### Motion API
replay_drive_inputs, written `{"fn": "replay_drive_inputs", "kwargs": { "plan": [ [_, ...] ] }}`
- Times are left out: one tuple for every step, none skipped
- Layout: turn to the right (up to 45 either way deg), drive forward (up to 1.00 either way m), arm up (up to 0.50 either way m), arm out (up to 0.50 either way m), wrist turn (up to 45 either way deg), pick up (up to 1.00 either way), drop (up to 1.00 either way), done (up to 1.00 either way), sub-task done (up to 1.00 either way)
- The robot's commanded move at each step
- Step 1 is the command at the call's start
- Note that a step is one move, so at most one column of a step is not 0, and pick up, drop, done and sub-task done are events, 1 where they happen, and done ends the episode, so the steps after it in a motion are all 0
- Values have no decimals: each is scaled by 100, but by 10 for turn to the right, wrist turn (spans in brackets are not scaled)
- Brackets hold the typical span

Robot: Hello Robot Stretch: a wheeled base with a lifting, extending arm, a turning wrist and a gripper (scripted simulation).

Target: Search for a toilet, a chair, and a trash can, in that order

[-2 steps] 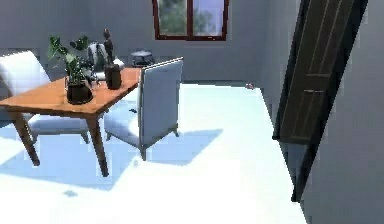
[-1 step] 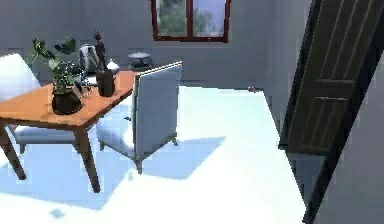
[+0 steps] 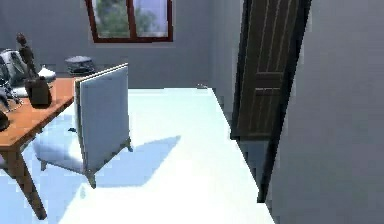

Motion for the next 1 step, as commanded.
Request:
{"fn": "replay_drive_inputs", "kwargs": {
  "plan": [
    [0, 100, 0, 0, 0, 0, 0, 0, 0]
  ]
}}
